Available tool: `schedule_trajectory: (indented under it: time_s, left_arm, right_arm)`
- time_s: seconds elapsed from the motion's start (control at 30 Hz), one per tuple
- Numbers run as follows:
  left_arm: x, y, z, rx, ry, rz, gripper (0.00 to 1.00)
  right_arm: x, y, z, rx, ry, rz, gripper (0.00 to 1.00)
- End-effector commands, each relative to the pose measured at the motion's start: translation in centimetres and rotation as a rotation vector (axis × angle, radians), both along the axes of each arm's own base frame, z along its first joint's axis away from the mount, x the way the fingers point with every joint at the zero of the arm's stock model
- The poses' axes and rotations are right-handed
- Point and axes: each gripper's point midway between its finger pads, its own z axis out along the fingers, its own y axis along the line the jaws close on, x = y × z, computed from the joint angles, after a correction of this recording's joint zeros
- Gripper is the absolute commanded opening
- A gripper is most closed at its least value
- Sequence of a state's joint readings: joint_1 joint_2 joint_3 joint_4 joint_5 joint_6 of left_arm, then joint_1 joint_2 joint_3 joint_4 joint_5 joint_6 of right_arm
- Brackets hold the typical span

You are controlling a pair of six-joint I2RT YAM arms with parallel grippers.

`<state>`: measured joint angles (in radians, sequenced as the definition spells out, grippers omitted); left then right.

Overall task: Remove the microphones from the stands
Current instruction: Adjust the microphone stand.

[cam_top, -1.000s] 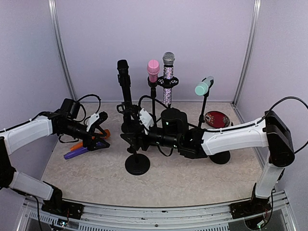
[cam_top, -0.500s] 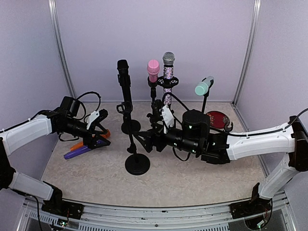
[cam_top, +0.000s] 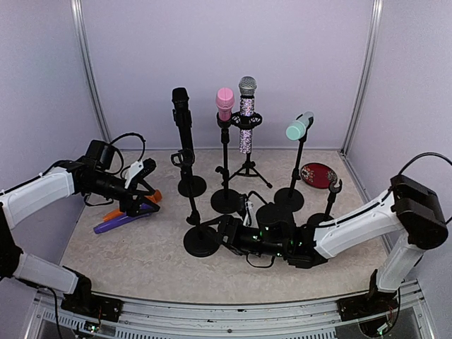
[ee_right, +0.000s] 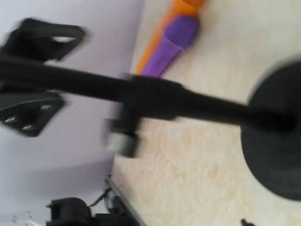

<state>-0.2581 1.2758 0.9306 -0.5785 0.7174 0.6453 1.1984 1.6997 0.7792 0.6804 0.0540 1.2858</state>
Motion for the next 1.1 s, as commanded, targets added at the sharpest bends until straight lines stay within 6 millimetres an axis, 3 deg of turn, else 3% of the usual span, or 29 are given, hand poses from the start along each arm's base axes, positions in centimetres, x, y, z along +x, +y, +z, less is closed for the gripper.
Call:
schedule_trajectory:
  time_s: [0.0,0.2,0.53,1.07]
  left_arm:
    - [0.2,0.3,2.3,0.007,-0.081,-0.002,0.76]
    - [-0.3,0.5,2.7,0.009,-0.101,0.000,0.76]
    - [-0.4,0.7,2.0,0.029,-0.093,-0.002,0.76]
    - [-0.3,0.4,1.7,0.030,-0.091,-0.009,0.76]
  right_arm:
    - [0.3,2.4,1.8,0.278,0.197,0.003,0.78]
    - [1.9,5.2,1.6,0.358,0.213,0.010,0.72]
    - [3.6,6.4,1.1,0.402,0.225,-0.009,0.53]
    - [3.8,4.9,-0.7,0.265,0.240,-0.093,0.05]
